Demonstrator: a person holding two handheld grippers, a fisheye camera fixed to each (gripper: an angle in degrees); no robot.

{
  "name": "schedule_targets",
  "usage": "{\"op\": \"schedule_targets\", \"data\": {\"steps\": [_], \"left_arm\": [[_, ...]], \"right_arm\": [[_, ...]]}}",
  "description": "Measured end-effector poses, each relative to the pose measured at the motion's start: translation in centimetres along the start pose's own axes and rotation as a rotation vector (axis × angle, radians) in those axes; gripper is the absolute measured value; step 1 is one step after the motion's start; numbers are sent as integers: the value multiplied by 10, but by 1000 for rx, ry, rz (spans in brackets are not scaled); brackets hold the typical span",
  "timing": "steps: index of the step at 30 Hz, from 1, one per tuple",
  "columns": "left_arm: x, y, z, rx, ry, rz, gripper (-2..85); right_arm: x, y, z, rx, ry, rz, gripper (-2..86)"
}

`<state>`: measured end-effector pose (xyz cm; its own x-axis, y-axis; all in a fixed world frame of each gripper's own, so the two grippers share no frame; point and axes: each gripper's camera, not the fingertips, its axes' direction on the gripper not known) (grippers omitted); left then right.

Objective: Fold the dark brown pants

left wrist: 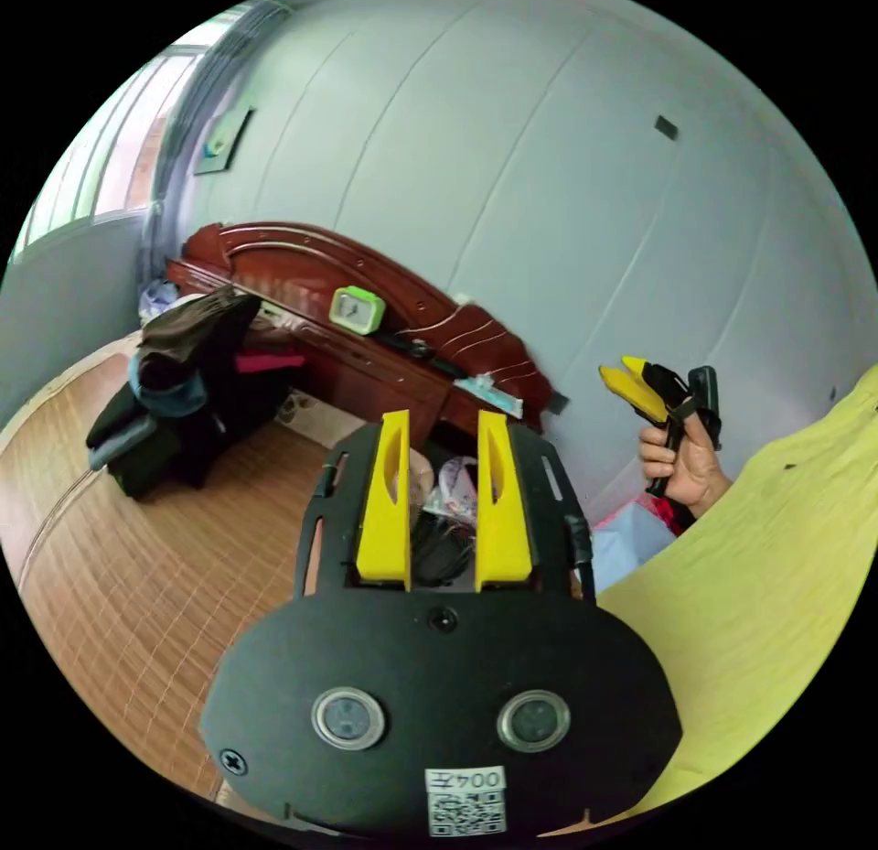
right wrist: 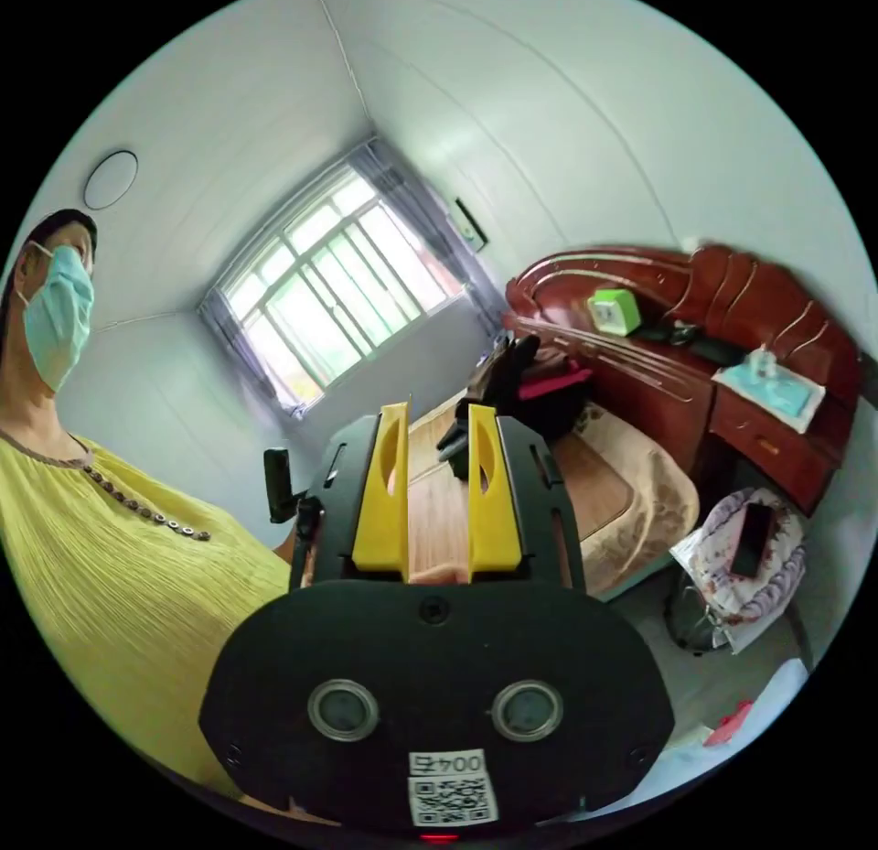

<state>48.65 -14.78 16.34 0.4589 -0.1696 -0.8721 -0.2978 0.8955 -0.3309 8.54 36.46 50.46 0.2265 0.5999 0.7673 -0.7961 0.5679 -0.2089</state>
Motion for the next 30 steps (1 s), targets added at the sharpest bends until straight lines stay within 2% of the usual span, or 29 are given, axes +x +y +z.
{"op": "schedule_targets", "data": {"steps": [5,11,19,30], "left_arm": [[-26,-8,33,-23,-168,-68,189],[-40,-61,90,-26,-391,-72,207],[-71,-179,234,-183,-579,28,241],[-147,-320,405,-359,-781,150,249]], "right_arm": [[19,-61,86,-85,-47,-86,144],[53,-152,155,-141,-150,-219,157],[113,-238,198,-247,-176,-260,167],[178,-289,205,-318,-114,-106,171]]}}
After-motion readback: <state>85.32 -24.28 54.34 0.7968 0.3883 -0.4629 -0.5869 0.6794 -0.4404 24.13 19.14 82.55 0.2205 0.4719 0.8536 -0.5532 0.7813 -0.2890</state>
